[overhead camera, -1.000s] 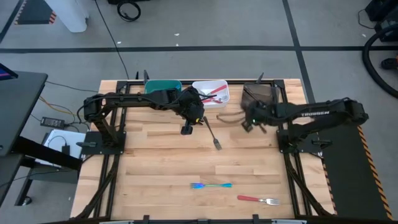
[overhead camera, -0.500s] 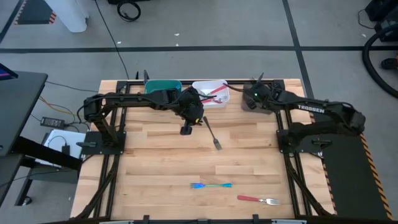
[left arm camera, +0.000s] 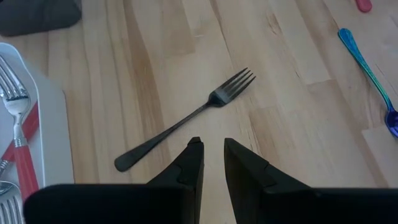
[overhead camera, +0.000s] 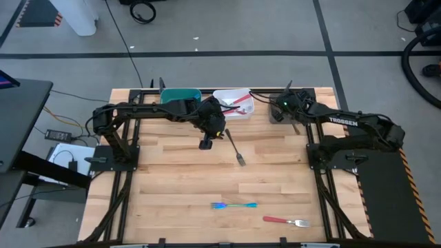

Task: Sort silverware by color (type)
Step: Put the black fork into the black bin

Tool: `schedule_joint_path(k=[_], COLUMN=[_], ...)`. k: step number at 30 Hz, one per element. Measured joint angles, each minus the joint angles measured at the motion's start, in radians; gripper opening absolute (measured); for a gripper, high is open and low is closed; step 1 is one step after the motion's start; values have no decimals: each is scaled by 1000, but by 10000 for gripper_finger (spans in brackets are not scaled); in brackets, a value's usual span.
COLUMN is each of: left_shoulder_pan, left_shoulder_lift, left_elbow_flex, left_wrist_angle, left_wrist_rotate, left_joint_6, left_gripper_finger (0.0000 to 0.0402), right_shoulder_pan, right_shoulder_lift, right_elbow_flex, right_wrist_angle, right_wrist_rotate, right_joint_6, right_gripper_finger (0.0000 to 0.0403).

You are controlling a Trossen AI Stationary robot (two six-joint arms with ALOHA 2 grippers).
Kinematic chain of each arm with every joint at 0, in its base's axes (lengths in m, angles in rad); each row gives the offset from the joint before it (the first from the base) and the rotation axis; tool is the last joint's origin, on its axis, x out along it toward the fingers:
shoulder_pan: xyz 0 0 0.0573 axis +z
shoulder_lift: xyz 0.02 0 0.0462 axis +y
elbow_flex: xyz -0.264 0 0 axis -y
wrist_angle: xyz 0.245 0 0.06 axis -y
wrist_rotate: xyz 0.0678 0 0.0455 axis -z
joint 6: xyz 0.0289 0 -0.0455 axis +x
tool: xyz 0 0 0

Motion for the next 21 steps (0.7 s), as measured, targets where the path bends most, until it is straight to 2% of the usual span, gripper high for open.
schedule_joint_path(k=[6,10,16,21], left_shoulder_pan=[0,0,0,0], left_shoulder_lift=[0,0,0,0], left_elbow_flex=[0,0,0,0], left_wrist_angle=[-4,-8,-10,-10], left_wrist_rotate=[0,0,0,0], left_joint_6=[0,0,0,0], left_gripper_finger=[64,64,64,64], right_shoulder_pan=[0,0,0,8], right_shoulder_lift=[0,-2,-2,-2], right_elbow_flex=[0,1,79,122], right_wrist_angle=[0,-22,-293,-474], right_wrist_rotate=[58,36,-168,-316], right_joint_6=[0,36,288,391], right_gripper_finger=[109,109,110,110])
